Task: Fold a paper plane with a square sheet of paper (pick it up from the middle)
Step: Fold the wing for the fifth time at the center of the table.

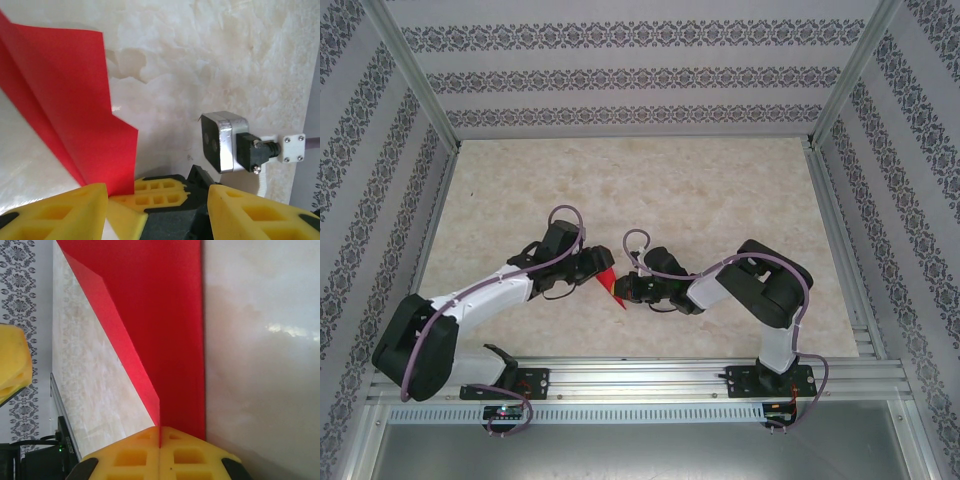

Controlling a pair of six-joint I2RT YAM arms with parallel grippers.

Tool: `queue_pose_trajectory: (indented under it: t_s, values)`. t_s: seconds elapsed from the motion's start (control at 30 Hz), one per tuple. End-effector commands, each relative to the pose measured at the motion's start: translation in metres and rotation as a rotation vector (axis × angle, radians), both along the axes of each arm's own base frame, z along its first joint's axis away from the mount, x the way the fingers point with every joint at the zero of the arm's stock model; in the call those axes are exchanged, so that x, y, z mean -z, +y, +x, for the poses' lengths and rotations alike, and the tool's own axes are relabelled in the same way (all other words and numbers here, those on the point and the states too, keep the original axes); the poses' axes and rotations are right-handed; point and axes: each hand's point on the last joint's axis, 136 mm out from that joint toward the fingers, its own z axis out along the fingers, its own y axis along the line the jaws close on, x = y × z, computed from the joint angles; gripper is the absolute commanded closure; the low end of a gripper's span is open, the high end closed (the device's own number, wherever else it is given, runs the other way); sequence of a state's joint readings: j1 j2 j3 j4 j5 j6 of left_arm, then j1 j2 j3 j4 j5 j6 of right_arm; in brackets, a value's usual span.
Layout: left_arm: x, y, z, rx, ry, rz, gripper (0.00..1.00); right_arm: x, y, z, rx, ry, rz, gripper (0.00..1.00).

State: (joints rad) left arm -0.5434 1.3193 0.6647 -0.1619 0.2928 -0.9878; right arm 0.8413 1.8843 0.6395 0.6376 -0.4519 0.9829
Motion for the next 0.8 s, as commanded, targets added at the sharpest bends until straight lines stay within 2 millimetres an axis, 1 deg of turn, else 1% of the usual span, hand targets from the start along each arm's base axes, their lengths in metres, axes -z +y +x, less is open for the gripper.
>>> queue_pose_trajectory:
  t_s: [0.0, 0.07, 0.13, 0.4, 0.5, 0.6, 0.77]
  values:
    - [-0.017, -0.012, 0.017, 0.007, -0.083, -0.083, 0.44, 0.01, -0.001, -0.001, -0.007, 0.054, -0.025, 1.0]
    - [-0.02, -0.019, 0.021, 0.016, -0.099, -0.118, 0.43, 0.01, 0.001, -0.002, -0.016, 0.063, -0.02, 1.0]
    - [-0.018, -0.021, 0.024, 0.015, -0.103, -0.126, 0.43, 0.01, 0.002, -0.003, -0.019, 0.073, -0.02, 0.99]
    - [0.005, -0.019, 0.023, 0.003, -0.074, -0.111, 0.43, 0.011, 0.006, -0.004, -0.031, 0.116, -0.025, 0.97]
    - [0.006, -0.019, 0.022, 0.004, -0.083, -0.112, 0.43, 0.014, 0.005, -0.004, -0.03, 0.143, -0.04, 0.97]
    - [0.006, -0.016, 0.021, 0.0, -0.099, -0.116, 0.42, 0.012, 0.006, -0.004, -0.035, 0.164, -0.03, 0.97]
    - [0.001, -0.011, 0.018, -0.006, -0.127, -0.107, 0.4, 0.016, 0.002, -0.002, -0.017, 0.191, -0.035, 0.97]
